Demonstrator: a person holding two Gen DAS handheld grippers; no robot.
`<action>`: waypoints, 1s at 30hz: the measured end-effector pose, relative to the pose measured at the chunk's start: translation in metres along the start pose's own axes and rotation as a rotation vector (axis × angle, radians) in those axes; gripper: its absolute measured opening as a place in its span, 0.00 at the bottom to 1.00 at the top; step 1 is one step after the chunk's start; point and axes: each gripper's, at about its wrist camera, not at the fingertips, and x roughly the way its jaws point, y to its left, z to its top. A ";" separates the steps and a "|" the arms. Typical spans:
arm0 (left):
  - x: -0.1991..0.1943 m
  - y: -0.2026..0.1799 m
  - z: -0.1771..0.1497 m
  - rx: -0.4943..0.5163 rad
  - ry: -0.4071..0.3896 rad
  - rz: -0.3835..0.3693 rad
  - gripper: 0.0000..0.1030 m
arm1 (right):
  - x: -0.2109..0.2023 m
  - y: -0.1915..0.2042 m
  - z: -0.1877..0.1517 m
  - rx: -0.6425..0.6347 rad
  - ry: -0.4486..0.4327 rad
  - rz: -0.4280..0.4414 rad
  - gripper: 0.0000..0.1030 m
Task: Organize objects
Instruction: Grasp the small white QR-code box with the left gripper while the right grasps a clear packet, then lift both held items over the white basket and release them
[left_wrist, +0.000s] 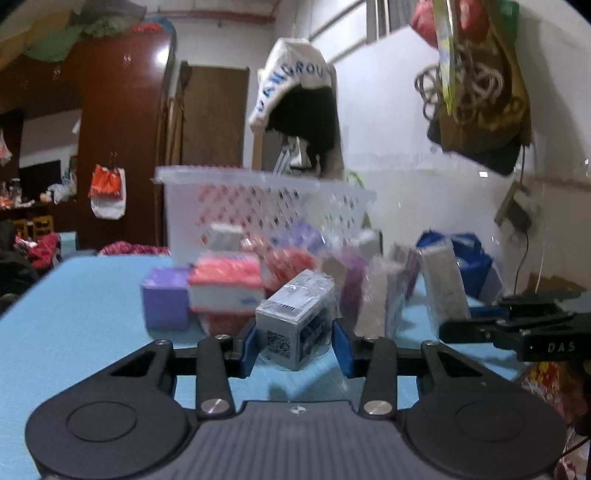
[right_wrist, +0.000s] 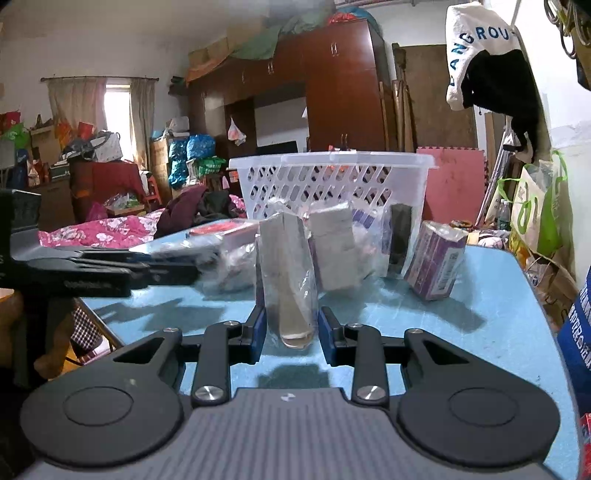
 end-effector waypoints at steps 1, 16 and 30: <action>-0.003 0.003 0.003 -0.005 -0.013 -0.001 0.45 | -0.001 0.000 0.001 0.002 -0.005 0.001 0.33; 0.028 0.035 0.123 -0.043 -0.081 -0.010 0.45 | 0.035 -0.015 0.115 -0.060 -0.126 -0.087 0.33; 0.139 0.070 0.161 -0.121 0.078 0.076 0.66 | 0.121 -0.036 0.148 -0.052 0.043 -0.184 0.60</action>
